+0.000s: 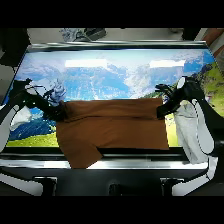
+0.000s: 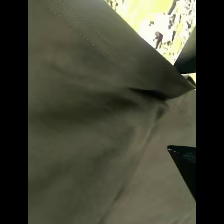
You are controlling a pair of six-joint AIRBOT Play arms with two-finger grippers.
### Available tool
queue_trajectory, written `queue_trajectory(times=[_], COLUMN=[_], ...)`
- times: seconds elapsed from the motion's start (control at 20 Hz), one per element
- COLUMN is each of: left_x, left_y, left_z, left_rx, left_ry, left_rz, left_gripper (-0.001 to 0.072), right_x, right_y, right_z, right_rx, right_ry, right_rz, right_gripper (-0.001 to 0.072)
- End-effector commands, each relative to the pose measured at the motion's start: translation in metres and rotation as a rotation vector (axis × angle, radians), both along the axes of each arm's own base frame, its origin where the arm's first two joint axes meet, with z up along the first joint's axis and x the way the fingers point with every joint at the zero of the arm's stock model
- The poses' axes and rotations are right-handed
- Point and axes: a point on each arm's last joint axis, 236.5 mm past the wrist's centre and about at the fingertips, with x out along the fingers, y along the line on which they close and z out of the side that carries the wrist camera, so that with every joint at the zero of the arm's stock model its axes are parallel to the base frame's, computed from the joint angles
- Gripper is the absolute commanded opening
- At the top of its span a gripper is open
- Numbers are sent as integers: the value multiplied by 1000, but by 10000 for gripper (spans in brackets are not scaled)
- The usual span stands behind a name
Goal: Fold the shirts.
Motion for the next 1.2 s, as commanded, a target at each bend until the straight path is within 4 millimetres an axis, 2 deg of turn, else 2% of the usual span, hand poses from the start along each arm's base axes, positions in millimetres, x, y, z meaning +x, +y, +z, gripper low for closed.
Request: queue_trajectory(times=[0.0,0.1,0.15,0.25,0.3,0.35,0.45,0.55,0.6,0.7,0.85,1.0,1.1,1.15], left_x=[0,-2,-8,-34,-55,-85,-142,-178,-188,-198,-213,-204,-191,-186], left_y=[8,20,25,27,23,14,-12,-18,-17,-18,-30,-44,-47,-49], left_z=[20,43,52,57,49,37,15,-1,-3,-2,-11,-16,-18,-18], left_rx=[-26,-31,-31,-37,-44,-59,-113,-109,-109,-117,-139,-176,-180,-183], left_ry=[-1,-37,-42,-32,-8,43,104,103,91,86,105,75,31,13], left_rz=[-2,-1,8,13,14,26,24,19,26,52,61,117,154,165], left_gripper=[468,468,468,467,467,465,464,464,464,463,463,437,339,294], right_x=[-6,-17,-30,-54,-61,-68,-80,-95,-102,-112,-118,-125,-131,-134], right_y=[-5,-28,-39,-59,-63,-65,-56,-46,-43,-40,-39,-37,-35,-34], right_z=[24,52,64,77,78,76,66,55,51,46,39,31,29,27], right_rx=[17,28,43,52,54,51,69,99,109,116,108,105,105,105], right_ry=[-28,-43,-21,35,38,42,56,91,109,125,113,107,110,111], right_rz=[22,-47,-81,-141,-163,-179,-189,-190,-180,-165,-173,-180,-179,-181], right_gripper=[561,559,555,556,557,558,568,568,567,567,567,568,586,656])
